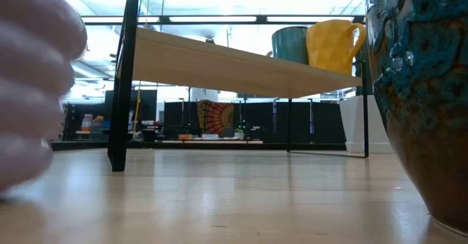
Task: Place coffee mugs
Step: Put the purple mug on the shelf
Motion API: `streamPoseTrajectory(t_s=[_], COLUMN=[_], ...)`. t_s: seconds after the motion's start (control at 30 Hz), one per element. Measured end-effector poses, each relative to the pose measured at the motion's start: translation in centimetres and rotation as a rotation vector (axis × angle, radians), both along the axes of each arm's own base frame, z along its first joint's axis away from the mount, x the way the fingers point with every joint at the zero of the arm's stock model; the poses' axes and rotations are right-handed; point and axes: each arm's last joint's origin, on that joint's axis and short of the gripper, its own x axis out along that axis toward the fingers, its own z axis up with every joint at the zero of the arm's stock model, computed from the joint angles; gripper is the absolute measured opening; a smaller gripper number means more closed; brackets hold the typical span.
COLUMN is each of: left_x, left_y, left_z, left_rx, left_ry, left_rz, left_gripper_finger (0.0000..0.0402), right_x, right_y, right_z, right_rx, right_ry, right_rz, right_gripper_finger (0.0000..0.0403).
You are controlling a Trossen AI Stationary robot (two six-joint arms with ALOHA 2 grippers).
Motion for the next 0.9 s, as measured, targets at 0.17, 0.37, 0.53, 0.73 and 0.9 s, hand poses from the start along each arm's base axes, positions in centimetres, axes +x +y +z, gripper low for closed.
streamPoseTrajectory(t_s=[0.17, 0.37, 0.53, 0.73, 0.9], left_x=[-0.6, -1.4, -2.1, -2.7, -3.0], left_y=[1.3, 2.3, 3.0, 4.6, 6.2], left_z=[2.4, 4.3, 6.2, 8.8, 10.5], left_rx=[-0.010, 0.006, -0.029, -0.057, -0.067], left_ry=[-0.019, -0.046, -0.094, -0.190, -0.255], left_rz=[-0.074, -0.142, -0.176, -0.193, -0.232], left_gripper_finger=[0.0033, 0.0033, 0.0033, 0.0033, 0.0033], right_x=[0.0, -0.1, 0.0, 0.0, 0.0], right_y=[0.0, 0.1, 0.2, 0.2, 0.3], right_z=[0.0, -0.2, -0.2, -0.2, -0.2], right_rx=[0.027, 0.066, 0.076, 0.111, 0.143], right_ry=[-0.007, 0.003, 0.003, -0.008, -0.016], right_rz=[-0.003, 0.012, 0.024, 0.014, 0.011], right_gripper_finger=[0.0236, 0.0236, 0.0236, 0.0236, 0.0236])
